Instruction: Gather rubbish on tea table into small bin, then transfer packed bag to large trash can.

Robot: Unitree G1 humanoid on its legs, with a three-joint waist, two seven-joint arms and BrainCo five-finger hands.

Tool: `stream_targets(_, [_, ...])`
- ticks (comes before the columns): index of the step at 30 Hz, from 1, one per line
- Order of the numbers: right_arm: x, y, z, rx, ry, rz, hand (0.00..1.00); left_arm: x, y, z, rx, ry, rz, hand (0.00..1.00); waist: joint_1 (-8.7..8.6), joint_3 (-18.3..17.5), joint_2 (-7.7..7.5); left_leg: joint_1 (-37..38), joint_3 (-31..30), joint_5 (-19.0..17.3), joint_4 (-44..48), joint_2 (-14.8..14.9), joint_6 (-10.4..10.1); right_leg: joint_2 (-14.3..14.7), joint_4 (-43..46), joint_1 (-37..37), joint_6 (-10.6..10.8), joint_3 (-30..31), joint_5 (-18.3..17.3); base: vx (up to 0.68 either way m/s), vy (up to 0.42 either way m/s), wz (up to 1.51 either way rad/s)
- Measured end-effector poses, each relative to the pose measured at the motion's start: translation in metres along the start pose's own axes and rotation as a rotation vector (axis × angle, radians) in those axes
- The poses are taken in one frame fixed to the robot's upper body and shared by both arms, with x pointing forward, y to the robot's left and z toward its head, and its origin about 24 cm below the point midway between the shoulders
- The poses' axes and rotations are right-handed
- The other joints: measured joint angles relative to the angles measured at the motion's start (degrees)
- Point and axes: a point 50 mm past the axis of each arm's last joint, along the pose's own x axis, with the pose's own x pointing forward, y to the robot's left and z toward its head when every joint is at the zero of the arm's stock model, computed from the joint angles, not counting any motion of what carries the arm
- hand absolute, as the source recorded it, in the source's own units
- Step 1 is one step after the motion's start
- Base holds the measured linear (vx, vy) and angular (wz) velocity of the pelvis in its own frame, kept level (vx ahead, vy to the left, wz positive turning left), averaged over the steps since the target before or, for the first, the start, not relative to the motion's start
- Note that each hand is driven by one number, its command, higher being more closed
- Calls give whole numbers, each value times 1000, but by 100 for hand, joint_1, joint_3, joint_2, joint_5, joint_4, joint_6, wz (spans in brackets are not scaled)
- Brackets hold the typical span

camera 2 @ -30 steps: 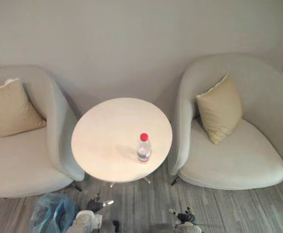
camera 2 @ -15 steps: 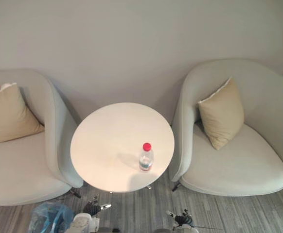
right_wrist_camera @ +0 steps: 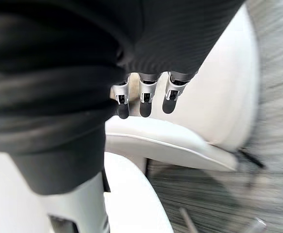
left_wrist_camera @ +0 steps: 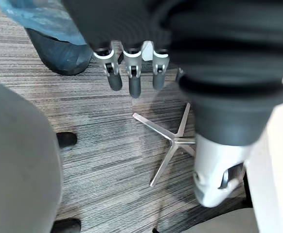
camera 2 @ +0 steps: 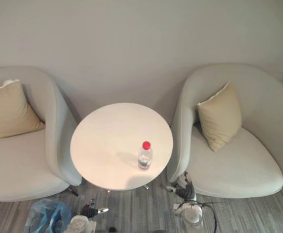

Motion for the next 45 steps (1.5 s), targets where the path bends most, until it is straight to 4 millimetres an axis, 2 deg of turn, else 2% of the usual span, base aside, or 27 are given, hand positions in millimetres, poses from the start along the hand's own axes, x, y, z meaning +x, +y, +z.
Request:
stream_targets(8, [5, -8, 31, -70, -173, 13, 0, -1, 2, -2, 60, -18, -10, 0, -7, 30, 46, -8, -337, 0, -2, -3, 1, 40, -251, 134, -17, -44, 113, 4, -8, 1])
stream_targets(16, [14, -3, 50, -83, -247, 40, 0, -1, -3, -1, 84, -29, -28, 0, -15, 103, 178, -5, -528, 2, -26, -6, -4, 52, -294, 232, -19, -191, 124, -7, -16, 9])
stream_targets(30, [29, 6, 50, -1, -202, 52, 0, -1, -5, 4, 78, -52, -33, 0, 36, 148, 242, -186, -853, 60, -82, -47, -9, 57, -449, 304, -21, -512, 124, 20, -11, 13])
stream_targets(37, [37, 13, 59, 2, -220, 60, 0, -1, -5, 9, 74, -72, -33, 0, 128, 250, 258, -394, -1095, 61, 114, -80, -11, 63, -419, 289, -28, -730, 117, -25, -3, 16])
stream_targets(40, [37, 19, 61, 9, -223, 73, 0, 0, -6, 16, 68, -99, -32, 0, 252, 380, 289, -419, -1196, 93, 113, -82, -62, 63, -345, 262, -37, -822, 91, -58, 0, 17])
stream_targets(45, [40, 29, 66, 22, -226, 96, 0, 1, -6, 22, 64, -118, -31, 0, 292, 467, 321, -671, -1454, 131, 229, -145, -97, 28, -186, 132, -30, -1074, 17, -24, 3, 26])
